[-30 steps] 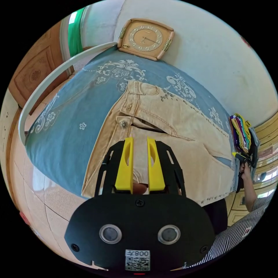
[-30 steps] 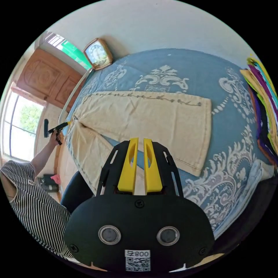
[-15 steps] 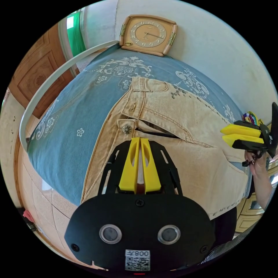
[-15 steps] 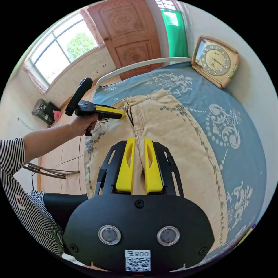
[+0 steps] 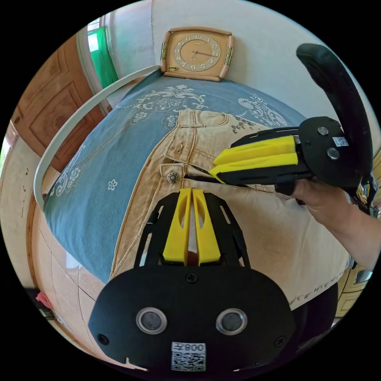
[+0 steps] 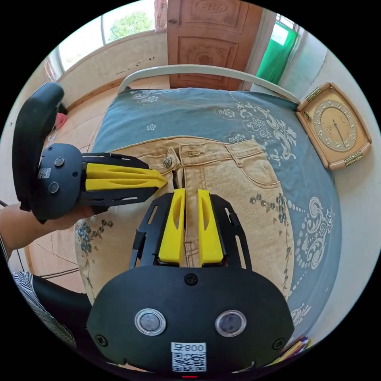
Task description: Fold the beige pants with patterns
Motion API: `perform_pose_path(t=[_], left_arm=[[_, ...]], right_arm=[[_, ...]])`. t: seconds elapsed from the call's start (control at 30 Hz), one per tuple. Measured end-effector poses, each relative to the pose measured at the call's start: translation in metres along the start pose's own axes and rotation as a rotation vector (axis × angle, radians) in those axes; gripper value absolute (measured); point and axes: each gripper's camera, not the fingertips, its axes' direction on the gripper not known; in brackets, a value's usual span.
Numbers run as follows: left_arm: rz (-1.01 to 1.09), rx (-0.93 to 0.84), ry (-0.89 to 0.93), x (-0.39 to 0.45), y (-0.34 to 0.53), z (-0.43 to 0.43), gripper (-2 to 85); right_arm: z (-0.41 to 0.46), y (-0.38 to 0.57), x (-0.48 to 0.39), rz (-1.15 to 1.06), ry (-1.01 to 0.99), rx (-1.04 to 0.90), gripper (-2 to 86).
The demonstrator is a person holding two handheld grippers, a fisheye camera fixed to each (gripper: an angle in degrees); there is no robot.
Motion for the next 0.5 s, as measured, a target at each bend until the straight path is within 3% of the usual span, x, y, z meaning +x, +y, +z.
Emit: perform_pose_path(t=[0.37,0.5], left_arm=[[-0.014,-0.016,0.058,-0.009,0.002,0.007,0.2],[-0.016,-0.017,0.086,-0.012,0.004,0.009,0.2]], right_arm=[[0.046,0.073,0.072,0.214,-0.363,0.186,0.6],[0.058,0.094,0.089,0.199,-0.486,0.228,0.5]])
